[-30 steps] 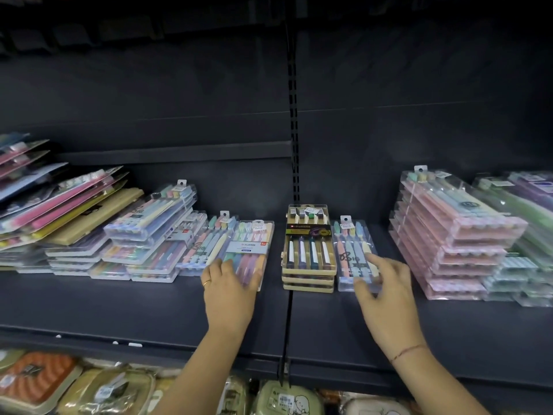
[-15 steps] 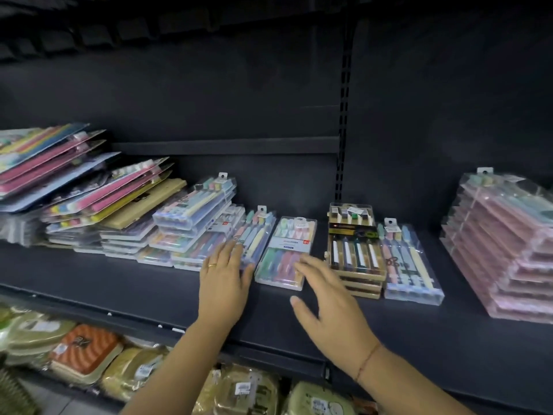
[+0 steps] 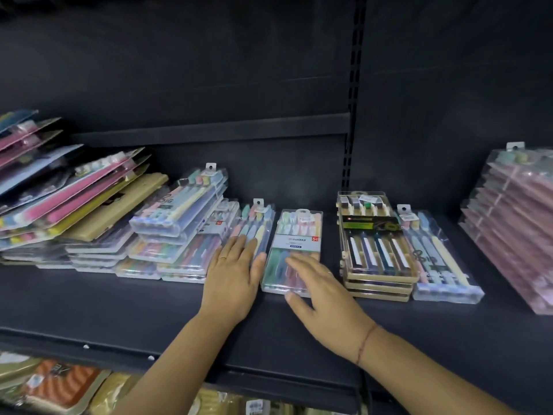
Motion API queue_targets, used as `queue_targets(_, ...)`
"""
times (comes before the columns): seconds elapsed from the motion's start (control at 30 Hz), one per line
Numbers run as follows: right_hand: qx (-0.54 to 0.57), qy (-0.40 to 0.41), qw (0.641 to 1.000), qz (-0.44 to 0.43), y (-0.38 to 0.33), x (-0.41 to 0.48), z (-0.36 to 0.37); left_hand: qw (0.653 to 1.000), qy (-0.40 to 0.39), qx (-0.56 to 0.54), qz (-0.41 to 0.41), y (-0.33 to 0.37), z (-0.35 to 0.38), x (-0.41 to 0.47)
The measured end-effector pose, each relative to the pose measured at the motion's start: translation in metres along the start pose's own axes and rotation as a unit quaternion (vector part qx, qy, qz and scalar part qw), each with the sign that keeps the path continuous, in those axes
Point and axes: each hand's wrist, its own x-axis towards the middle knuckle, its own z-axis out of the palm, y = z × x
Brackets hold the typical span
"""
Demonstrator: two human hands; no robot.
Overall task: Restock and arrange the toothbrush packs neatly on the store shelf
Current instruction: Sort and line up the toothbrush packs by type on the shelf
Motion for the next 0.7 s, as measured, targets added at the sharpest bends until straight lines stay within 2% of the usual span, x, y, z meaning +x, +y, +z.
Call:
queue_targets(0.13,-0.025,-0.007,1.0,0.017,-0.004,0.01,0.002,1.0,0.003,-0.01,0.01,0.0,-0.003,-0.012)
queue_targets(0.3,-0.087,-0.062,0.994,0.027,-0.013,0.017,0.004,1.0,0.021,-0.002,0.017,0.011,-0.017,-0.033)
queue_targets(0.47,-0.088,-0.122,0.989,-0.007,-0.005,0.015,-0.012,0.992,0.098,-0.014,-0.081,0.012,-0.018,-0.026)
queue_targets(0.57,-0.071,-0.144,0.987,-0.028,0.005,0.012,-0.019,0.988,0.044,-0.017,-0.148,0.026,-0.02,-0.025)
queue_targets(0.7,-0.074,-0.164,0.983,-0.043,0.006,0.006,-0.022,0.965,-0.006,-0.051,-0.257,0.03,-0.028,-0.019)
